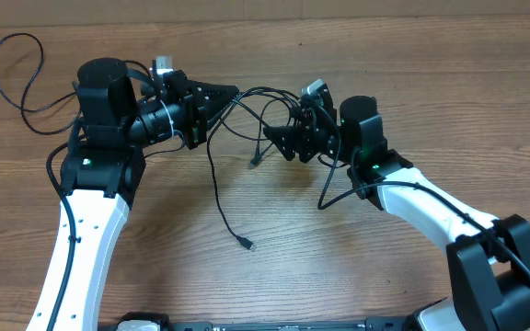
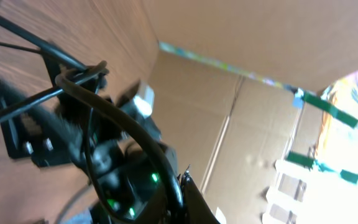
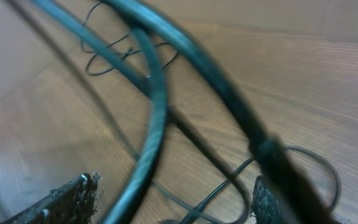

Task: Untangle cables

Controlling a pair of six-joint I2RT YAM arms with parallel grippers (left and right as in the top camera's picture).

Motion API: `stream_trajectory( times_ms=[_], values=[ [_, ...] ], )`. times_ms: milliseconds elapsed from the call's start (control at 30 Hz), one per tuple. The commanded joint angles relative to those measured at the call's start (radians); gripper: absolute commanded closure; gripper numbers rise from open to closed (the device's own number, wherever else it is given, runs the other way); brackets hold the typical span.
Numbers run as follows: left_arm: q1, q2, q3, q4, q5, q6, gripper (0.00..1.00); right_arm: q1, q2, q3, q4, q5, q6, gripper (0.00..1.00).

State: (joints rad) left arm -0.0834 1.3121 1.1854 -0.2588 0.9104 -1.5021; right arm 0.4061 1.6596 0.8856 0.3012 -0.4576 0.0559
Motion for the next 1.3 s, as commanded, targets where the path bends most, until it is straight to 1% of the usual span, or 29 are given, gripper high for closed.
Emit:
stream_trajectory(
  times_ms=[0, 33, 67, 100, 133, 167, 200, 233, 267, 300, 333, 367, 400, 433, 567, 667, 767, 933, 1067, 1133, 1267],
  values=[
    [0.003, -0.019, 0.031, 0.010, 0.112, -0.029, 0.96, -0.006, 0.019, -0.003, 0.045, 0.082, 0.000, 0.31],
    [0.003, -0.019, 0.031, 0.010, 0.111, -0.033, 0.96, -0.006, 0.019, -0.003, 0.047, 0.082, 0.000, 0.37],
    [0.003, -0.019, 0.031, 0.010, 0.113, -0.036, 0.96, -0.006, 0.019, -0.003, 0.047, 0.082, 0.000, 0.40],
    [0.003, -0.019, 0.031, 0.010, 0.126, -0.053, 0.96, -0.006, 0.019, -0.003, 0.046, 0.083, 0.000, 0.40],
    [0.003, -0.019, 0.031, 0.011, 0.145, -0.074, 0.96, -0.006, 0.019, -0.003, 0.045, 0.083, 0.000, 0.38],
    [0.003, -0.019, 0.031, 0.011, 0.163, -0.090, 0.96, -0.008, 0.019, -0.003, 0.043, 0.084, 0.000, 0.30],
    [0.003, -0.019, 0.031, 0.016, 0.173, -0.101, 0.96, -0.010, 0.019, -0.003, 0.043, 0.087, 0.000, 0.28],
    [0.003, -0.019, 0.031, 0.025, 0.180, -0.105, 0.96, -0.011, 0.019, -0.003, 0.043, 0.096, 0.000, 0.28],
    [0.003, -0.019, 0.031, 0.040, 0.186, -0.109, 0.96, -0.011, 0.019, -0.003, 0.043, 0.110, -0.001, 0.33],
    [0.003, -0.019, 0.031, 0.054, 0.191, -0.120, 0.96, -0.011, 0.019, -0.003, 0.043, 0.127, 0.000, 0.41],
    [0.003, -0.019, 0.031, 0.072, 0.192, -0.127, 0.96, -0.011, 0.019, -0.003, 0.043, 0.139, -0.001, 0.56],
    [0.003, -0.019, 0.031, 0.089, 0.188, -0.129, 0.96, -0.011, 0.019, -0.003, 0.042, 0.150, 0.000, 0.76],
    [0.005, -0.018, 0.031, 0.107, 0.172, -0.129, 0.96, -0.011, 0.019, -0.003, 0.036, 0.154, -0.001, 0.91],
    [0.008, -0.018, 0.031, 0.121, 0.142, -0.129, 0.96, -0.011, 0.019, -0.003, 0.027, 0.154, 0.000, 0.96],
    [0.033, -0.018, 0.031, 0.129, 0.038, -0.090, 0.96, -0.015, 0.010, -0.003, -0.027, 0.154, 0.000, 0.96],
    [0.066, -0.018, 0.031, 0.128, -0.021, 0.011, 0.96, -0.039, -0.021, -0.003, -0.079, 0.154, 0.000, 0.96],
    [0.109, -0.018, 0.031, 0.119, -0.027, 0.084, 0.96, -0.096, -0.073, -0.003, -0.145, 0.154, 0.000, 0.96],
    [0.205, -0.018, 0.031, 0.101, -0.004, 0.094, 0.96, -0.275, -0.154, -0.003, -0.295, 0.172, 0.000, 0.96],
    [0.261, -0.018, 0.031, 0.099, 0.034, 0.136, 0.96, -0.407, -0.154, -0.003, -0.394, 0.271, 0.000, 0.96],
    [0.282, -0.018, 0.031, 0.099, 0.053, 0.156, 0.96, -0.472, -0.154, -0.003, -0.424, 0.343, 0.021, 0.96],
    [0.323, -0.018, 0.031, 0.100, 0.060, 0.167, 0.96, -0.573, -0.154, -0.003, -0.427, 0.459, 0.069, 0.96]
  ],
)
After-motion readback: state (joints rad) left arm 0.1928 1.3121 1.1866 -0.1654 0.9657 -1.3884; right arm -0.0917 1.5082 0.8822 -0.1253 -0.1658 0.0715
